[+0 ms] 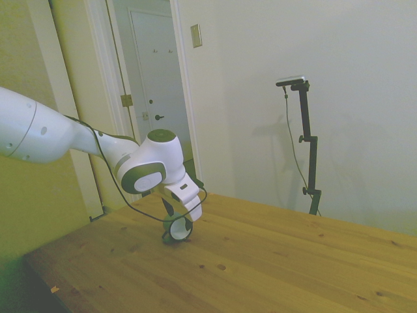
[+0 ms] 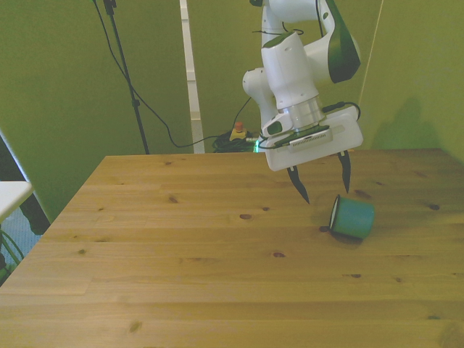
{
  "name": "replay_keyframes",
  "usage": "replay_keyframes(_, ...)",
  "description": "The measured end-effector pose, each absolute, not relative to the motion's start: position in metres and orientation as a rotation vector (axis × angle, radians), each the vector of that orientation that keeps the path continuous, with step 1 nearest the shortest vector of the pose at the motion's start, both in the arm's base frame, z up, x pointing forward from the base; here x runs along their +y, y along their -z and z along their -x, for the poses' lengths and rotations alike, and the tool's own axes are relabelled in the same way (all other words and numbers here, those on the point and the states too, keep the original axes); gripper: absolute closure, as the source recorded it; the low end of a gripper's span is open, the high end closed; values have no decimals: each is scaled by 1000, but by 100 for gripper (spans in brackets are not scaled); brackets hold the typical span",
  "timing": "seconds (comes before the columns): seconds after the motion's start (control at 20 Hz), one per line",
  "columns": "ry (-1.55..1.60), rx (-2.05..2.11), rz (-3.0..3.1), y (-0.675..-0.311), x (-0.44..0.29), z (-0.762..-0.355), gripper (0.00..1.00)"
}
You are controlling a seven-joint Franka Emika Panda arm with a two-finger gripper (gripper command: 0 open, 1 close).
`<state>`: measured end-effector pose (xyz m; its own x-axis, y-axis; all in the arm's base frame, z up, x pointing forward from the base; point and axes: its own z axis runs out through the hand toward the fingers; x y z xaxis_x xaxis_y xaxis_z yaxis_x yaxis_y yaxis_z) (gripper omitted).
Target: Flip the mug upright
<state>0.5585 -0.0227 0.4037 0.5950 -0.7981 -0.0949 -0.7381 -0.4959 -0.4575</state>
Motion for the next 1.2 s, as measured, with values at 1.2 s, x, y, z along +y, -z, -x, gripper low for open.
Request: replay_keyframes(1.2, 13, 912, 2146, -354, 2, -594, 0)
